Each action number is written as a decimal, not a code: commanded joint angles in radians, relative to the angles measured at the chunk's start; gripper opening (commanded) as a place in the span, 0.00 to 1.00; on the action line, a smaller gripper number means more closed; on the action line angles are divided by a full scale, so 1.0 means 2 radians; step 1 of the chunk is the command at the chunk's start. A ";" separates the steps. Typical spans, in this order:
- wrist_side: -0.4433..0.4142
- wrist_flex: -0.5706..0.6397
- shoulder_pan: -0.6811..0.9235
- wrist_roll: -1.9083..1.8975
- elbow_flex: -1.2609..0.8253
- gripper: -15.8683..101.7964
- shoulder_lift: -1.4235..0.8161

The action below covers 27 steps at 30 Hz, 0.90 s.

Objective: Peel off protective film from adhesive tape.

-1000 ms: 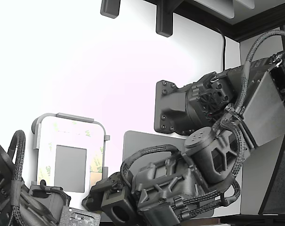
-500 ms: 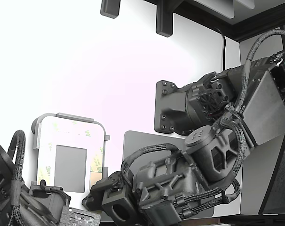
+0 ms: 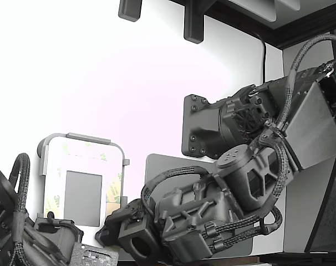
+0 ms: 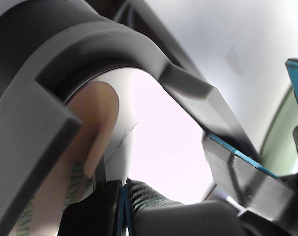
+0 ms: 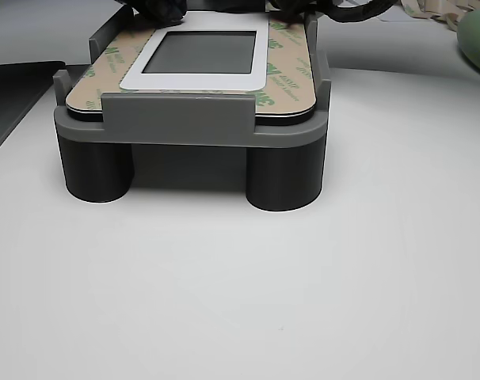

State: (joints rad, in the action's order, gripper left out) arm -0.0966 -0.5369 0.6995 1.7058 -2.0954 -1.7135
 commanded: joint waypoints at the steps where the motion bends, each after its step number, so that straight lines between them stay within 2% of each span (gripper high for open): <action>1: 0.001 -0.002 -0.010 0.002 0.003 0.08 -0.007; 27: 0.013 0.013 -0.026 0.013 -0.015 0.08 -0.014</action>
State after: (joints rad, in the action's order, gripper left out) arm -0.0721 -0.5047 0.6673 1.7273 -2.1276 -1.7273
